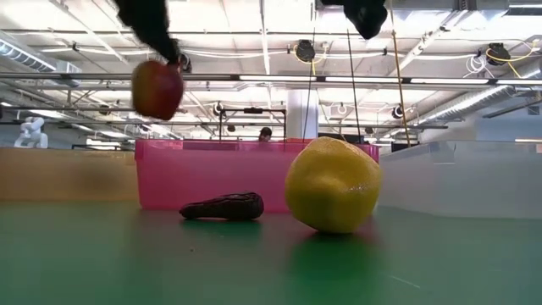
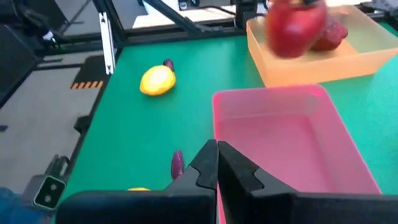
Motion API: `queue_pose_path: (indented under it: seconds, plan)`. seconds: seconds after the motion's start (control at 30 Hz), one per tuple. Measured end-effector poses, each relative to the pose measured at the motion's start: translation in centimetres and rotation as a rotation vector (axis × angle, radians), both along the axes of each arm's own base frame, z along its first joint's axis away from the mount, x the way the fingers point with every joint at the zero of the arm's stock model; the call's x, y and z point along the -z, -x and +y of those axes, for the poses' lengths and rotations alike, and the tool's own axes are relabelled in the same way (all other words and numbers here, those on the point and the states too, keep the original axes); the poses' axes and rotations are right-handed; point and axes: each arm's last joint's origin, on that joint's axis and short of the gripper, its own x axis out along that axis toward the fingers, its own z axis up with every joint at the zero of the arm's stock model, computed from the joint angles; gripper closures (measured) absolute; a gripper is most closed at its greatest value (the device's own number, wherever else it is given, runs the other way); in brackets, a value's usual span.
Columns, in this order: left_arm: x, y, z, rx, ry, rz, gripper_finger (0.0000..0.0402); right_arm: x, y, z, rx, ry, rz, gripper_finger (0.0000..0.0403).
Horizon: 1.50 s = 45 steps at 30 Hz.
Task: Sort produce into baskets
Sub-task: Put the red apple into the orange bin
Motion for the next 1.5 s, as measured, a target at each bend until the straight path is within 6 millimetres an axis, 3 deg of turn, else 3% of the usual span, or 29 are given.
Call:
queue_pose_path:
  seconds: [0.27, 0.5, 0.63, 0.87, 1.07, 1.5]
  plan:
    - [4.8, 5.4, 4.8, -0.327, 0.043, 0.043, 0.0394, -0.2, -0.1, 0.0, 0.05, -0.082, -0.018, 0.0403]
    - [7.8, 6.4, 6.3, -0.499, 0.086, -0.024, 0.0394, -0.2, -0.2, 0.0, 0.115, -0.157, -0.013, 0.0403]
    - [8.0, 6.2, 6.8, -0.522, 0.083, -0.057, 0.0379, -0.2, -0.2, -0.3, 0.209, -0.173, -0.031, 0.0403]
    - [7.9, 6.8, 8.1, -0.575, -0.056, -0.017, 0.0286, -0.3, -0.3, -0.5, 0.335, -0.225, -0.066, 0.0403]
    - [7.7, 7.3, 9.5, -0.653, -0.051, -0.046, 0.0228, -1.0, -0.5, -0.6, 0.4, -0.25, -0.158, 0.0403]
    - [5.3, 4.9, 8.2, -0.418, 0.353, -0.471, 0.0208, -1.4, -0.8, -1.6, 0.493, -0.253, -0.213, 0.0403]
